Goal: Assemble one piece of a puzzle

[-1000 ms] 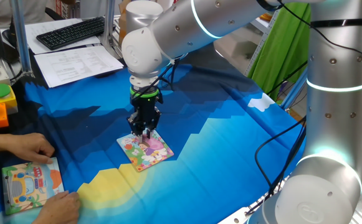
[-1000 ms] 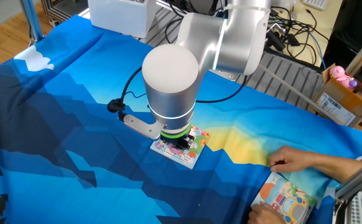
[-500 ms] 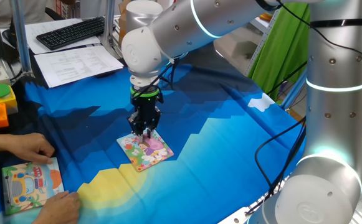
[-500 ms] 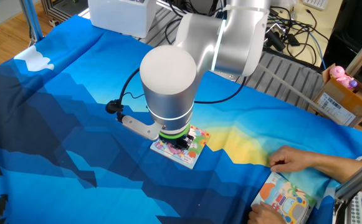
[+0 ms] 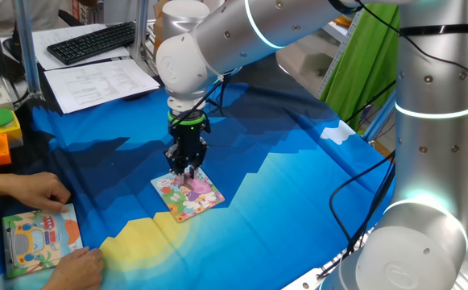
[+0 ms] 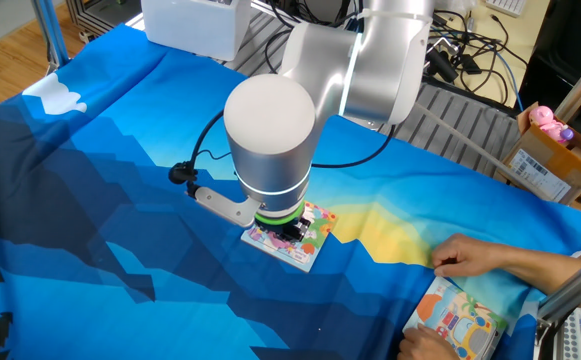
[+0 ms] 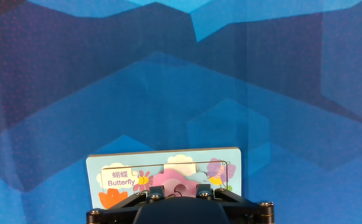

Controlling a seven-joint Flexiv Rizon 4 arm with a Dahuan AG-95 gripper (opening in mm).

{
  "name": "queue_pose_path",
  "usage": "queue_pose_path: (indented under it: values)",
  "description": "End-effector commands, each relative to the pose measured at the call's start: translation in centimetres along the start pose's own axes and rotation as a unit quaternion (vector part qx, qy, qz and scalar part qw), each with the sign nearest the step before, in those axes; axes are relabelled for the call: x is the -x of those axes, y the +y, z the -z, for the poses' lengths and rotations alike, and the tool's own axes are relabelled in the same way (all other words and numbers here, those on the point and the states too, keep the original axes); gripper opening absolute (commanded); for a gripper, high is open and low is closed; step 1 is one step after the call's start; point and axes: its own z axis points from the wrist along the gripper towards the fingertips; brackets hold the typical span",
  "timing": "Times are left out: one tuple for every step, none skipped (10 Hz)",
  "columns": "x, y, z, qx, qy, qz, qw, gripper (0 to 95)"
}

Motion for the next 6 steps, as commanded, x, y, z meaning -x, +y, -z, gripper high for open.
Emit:
queue_pose_path:
  values:
    - [0.24, 0.02, -1.23, 0.001, -0.002, 0.0, 1.0, 0.0]
    - [0.24, 0.02, -1.23, 0.0, -0.001, 0.002, 1.0, 0.0]
    - [0.24, 0.01, -1.23, 0.0, -0.001, 0.002, 1.0, 0.0]
    - [0.24, 0.02, -1.23, 0.0, -0.001, 0.002, 1.0, 0.0]
    - [0.24, 0.01, -1.23, -0.001, -0.001, 0.003, 1.0, 0.0]
    - [0.24, 0.01, -1.23, -0.002, -0.001, 0.003, 1.0, 0.0]
